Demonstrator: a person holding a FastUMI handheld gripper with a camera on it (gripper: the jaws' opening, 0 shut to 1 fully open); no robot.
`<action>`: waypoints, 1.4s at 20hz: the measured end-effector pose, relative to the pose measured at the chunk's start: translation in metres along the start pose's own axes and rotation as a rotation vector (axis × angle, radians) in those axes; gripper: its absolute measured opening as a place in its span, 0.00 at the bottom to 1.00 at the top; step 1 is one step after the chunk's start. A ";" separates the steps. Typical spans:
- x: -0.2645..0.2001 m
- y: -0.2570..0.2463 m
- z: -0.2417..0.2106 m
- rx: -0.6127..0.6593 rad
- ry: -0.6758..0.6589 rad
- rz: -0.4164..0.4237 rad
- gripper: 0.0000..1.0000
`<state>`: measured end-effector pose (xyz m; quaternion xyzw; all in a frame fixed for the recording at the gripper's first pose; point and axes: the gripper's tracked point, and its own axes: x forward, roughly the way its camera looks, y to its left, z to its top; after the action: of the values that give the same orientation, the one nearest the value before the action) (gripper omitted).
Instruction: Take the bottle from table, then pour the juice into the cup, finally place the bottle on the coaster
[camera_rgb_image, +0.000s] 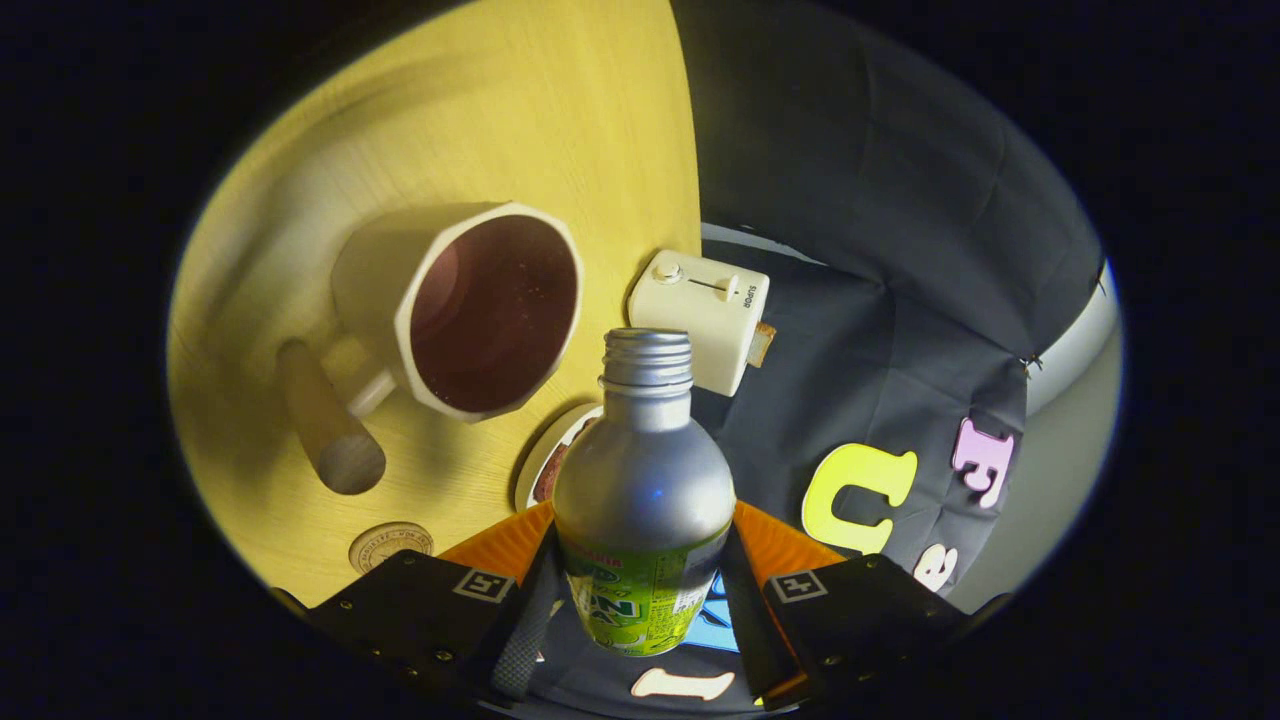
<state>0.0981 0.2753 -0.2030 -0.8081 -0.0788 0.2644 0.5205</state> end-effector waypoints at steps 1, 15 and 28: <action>-0.001 0.002 -0.001 0.033 -0.003 0.003 0.78; -0.008 0.017 -0.052 0.572 0.052 -0.002 0.78; -0.015 0.038 -0.099 1.193 0.068 -0.003 0.78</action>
<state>0.1304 0.1731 -0.1995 -0.3842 0.0987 0.2364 0.8870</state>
